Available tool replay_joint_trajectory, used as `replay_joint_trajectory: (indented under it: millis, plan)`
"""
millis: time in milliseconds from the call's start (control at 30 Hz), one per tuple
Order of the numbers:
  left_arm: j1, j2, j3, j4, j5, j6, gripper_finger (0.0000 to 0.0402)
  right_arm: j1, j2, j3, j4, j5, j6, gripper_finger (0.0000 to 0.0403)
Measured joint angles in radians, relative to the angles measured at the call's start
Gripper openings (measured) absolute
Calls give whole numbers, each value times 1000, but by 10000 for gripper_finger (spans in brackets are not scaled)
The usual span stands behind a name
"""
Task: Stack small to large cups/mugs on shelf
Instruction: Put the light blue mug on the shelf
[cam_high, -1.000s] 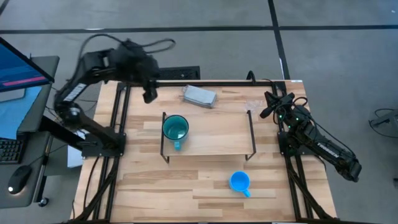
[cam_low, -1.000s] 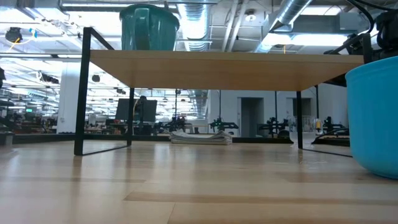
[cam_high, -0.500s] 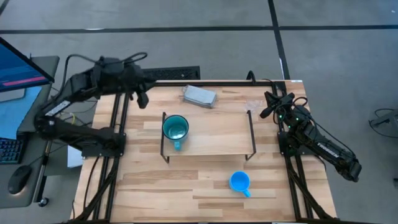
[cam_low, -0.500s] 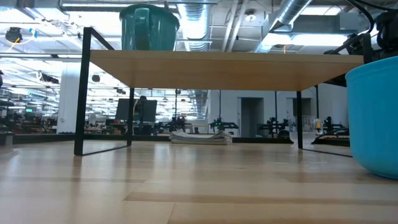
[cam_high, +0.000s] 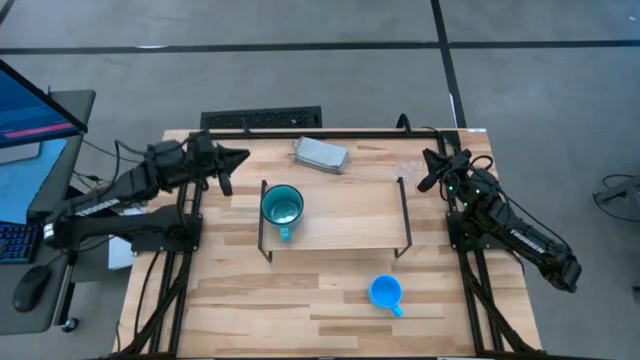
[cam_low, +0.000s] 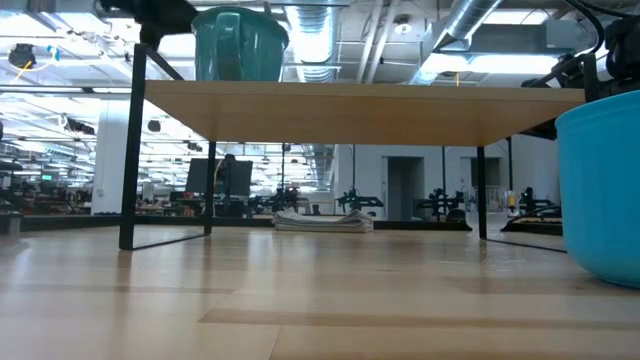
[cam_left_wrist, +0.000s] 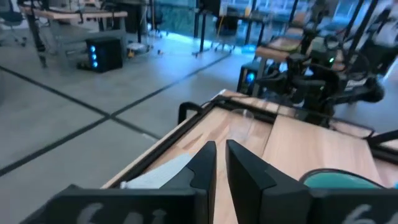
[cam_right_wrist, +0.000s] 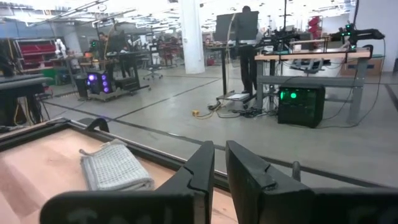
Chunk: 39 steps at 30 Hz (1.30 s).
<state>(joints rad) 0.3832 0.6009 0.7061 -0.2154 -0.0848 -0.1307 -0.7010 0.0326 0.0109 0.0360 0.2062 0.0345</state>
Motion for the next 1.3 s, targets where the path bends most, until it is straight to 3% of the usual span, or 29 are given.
replay_joint_trajectory:
  millis: [167,333,700,1000,1300]
  plan:
    - [0,-69,-162,138,9,-23,20,0,0,0,1,-4,2,63]
    - [0,-136,-278,211,6,-52,19,0,0,0,2,-80,2,63]
    - [0,-310,-422,207,-8,-102,19,0,0,0,5,-105,2,63]
    - [0,-389,-540,212,78,-144,19,0,0,0,28,-105,45,63]
    - [0,-470,-619,209,80,-145,19,0,0,3,30,-105,46,63]
